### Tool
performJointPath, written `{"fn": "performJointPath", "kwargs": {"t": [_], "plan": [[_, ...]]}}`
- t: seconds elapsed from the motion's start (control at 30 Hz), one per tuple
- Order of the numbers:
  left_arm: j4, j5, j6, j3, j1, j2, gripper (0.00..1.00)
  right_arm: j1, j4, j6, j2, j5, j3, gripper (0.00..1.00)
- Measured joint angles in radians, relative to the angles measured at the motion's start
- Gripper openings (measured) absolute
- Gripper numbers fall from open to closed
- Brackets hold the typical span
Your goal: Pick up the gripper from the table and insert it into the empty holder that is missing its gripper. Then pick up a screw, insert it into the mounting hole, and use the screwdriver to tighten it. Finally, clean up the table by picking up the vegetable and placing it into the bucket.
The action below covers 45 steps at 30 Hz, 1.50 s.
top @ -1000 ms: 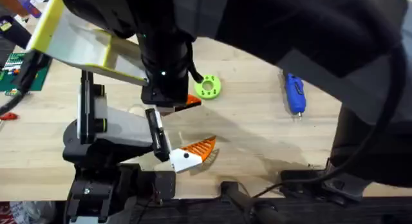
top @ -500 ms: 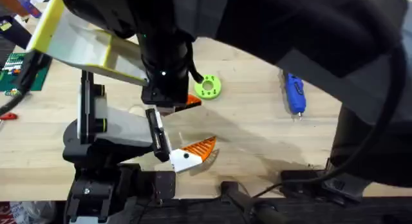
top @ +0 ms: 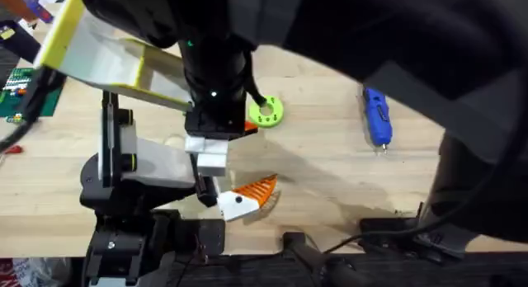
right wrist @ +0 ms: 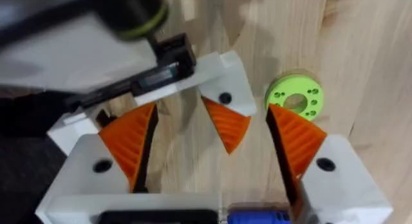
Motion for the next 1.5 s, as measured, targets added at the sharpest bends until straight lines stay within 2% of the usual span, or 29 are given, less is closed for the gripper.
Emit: {"fn": "performJointPath", "kwargs": {"t": [0.3, 0.5, 0.57, 0.63, 0.67, 0.77, 0.8, 0.83, 1.07, 1.3, 1.5], "plan": [[0.000, 0.000, 0.004, 0.000, 0.000, 0.000, 0.993, -0.016, -0.044, 0.000, -0.112, -0.003, 0.000, 0.996], [0.000, 0.000, 0.007, 0.000, 0.000, 0.000, 0.989, -0.085, -0.070, 0.000, -0.193, -0.021, 0.000, 0.996], [0.000, 0.000, 0.008, 0.000, 0.000, 0.000, 0.944, -0.113, -0.081, -0.001, -0.214, -0.037, 0.000, 0.996], [0.000, 0.000, 0.006, 0.000, 0.000, 0.000, 0.787, -0.135, -0.086, -0.006, -0.223, -0.060, 0.000, 0.997], [0.000, -0.001, 0.007, 0.000, 0.000, 0.000, 0.668, -0.145, -0.086, -0.013, -0.225, -0.074, 0.000, 0.997], [0.001, -0.001, 0.010, 0.000, 0.000, 0.000, 0.201, -0.166, -0.087, -0.038, -0.222, -0.113, 0.000, 0.997], [0.001, -0.002, 0.012, 0.000, 0.000, 0.000, 0.080, -0.172, -0.087, -0.046, -0.222, -0.125, 0.000, 0.997], [0.001, -0.003, 0.014, 0.000, 0.000, 0.000, 0.023, -0.177, -0.087, -0.052, -0.222, -0.135, -0.001, 0.997], [0.001, -0.004, 0.014, 0.000, 0.000, 0.000, 0.005, -0.219, -0.087, -0.072, -0.224, -0.168, -0.052, 0.997], [0.001, -0.004, 0.014, 0.000, 0.000, 0.000, 0.005, -0.308, -0.078, -0.020, -0.225, -0.175, -0.172, 0.997], [0.001, -0.004, 0.014, 0.000, 0.000, 0.000, 0.005, -0.371, 0.101, 0.097, -0.232, -0.174, -0.354, 0.997]]}}
